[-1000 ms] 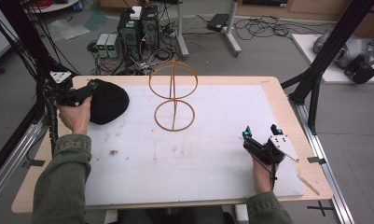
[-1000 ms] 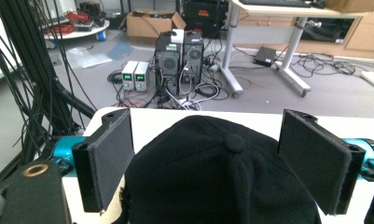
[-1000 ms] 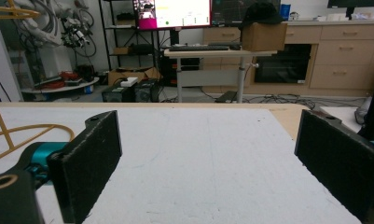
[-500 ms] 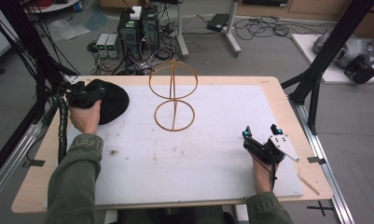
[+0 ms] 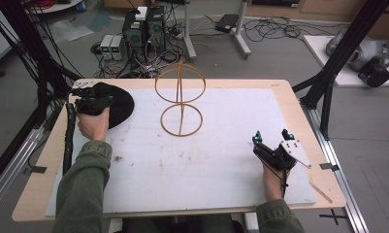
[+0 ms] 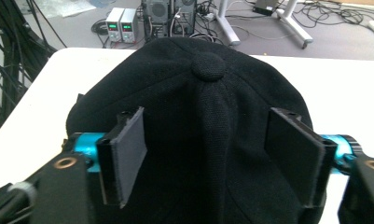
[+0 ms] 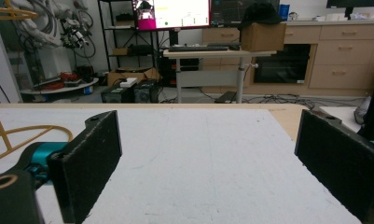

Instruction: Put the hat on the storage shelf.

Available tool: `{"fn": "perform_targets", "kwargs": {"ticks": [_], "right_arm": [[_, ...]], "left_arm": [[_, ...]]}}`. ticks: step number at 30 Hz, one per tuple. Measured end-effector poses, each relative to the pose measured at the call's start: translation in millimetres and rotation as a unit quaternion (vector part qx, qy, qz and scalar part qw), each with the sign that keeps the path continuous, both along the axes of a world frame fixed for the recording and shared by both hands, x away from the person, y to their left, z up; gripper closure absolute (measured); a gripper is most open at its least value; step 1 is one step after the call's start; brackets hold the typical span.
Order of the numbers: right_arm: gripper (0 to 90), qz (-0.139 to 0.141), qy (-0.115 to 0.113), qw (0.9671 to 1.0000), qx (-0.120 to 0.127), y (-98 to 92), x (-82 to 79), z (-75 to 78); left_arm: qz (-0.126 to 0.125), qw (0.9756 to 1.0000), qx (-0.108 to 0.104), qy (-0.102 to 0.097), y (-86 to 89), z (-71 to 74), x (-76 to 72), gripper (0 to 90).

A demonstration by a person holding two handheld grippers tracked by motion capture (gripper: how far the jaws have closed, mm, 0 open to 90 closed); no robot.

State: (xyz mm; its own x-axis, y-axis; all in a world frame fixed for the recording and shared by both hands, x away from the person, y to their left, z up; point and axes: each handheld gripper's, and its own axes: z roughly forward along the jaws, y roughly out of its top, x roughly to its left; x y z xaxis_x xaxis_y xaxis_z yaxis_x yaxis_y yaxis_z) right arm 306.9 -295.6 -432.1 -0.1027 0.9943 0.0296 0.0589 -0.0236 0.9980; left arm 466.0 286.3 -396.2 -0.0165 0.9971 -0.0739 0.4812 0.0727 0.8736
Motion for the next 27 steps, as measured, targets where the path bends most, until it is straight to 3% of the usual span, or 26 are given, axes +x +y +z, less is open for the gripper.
{"fn": "perform_targets", "kwargs": {"ticks": [5,7,8,9,10,11,12,15,17,20,27], "right_arm": [[6.4,0.006,0.001,1.0000,0.003,0.4,0.2,-0.1],[6.4,0.006,0.002,1.0000,0.005,0.7,0.0,-0.1],[6.4,0.006,0.002,1.0000,0.004,0.6,-0.1,0.0],[6.4,0.006,0.002,1.0000,0.004,0.6,-0.1,0.0],[6.4,0.006,0.002,1.0000,0.004,0.7,-0.3,0.1],[6.4,0.004,-0.001,1.0000,0.002,-0.1,-0.1,0.1],[6.4,0.004,-0.001,1.0000,0.003,-0.1,-0.1,0.1],[6.5,0.005,-0.001,1.0000,0.003,-0.3,-0.2,0.0],[6.4,0.005,-0.001,1.0000,0.003,-0.2,-0.5,0.1],[6.4,0.006,-0.002,1.0000,0.004,-0.3,-0.6,0.0],[6.5,0.006,0.002,0.9999,0.008,-0.7,-1.4,-0.2]], "left_arm": [[-0.011,0.9997,-0.013,0.016,-1.4,-6.2,1.5,41.0],[-0.010,0.9997,-0.008,0.022,-2.0,-7.9,1.6,41.9],[-0.008,0.9997,-0.005,0.022,-2.3,-7.6,1.3,49.7],[-0.005,0.9998,-0.002,0.020,-2.7,-7.0,0.9,49.7],[-0.002,0.9998,0.001,0.021,-2.7,-5.9,0.3,55.4],[-0.003,0.9998,0.004,0.022,-1.9,-4.7,-0.6,66.5],[-0.004,0.9998,0.002,0.021,-1.8,-4.0,-1.1,71.8],[-0.005,0.9997,-0.001,0.023,-2.2,-3.5,-1.6,79.8],[-0.005,0.9997,0.008,0.023,-4.5,-3.1,-2.1,85.2],[-0.001,0.9996,0.022,0.017,-9.7,-2.2,-2.5,86.5],[-0.003,0.9996,0.025,0.012,-9.8,0.0,-4.6,86.8]]}}
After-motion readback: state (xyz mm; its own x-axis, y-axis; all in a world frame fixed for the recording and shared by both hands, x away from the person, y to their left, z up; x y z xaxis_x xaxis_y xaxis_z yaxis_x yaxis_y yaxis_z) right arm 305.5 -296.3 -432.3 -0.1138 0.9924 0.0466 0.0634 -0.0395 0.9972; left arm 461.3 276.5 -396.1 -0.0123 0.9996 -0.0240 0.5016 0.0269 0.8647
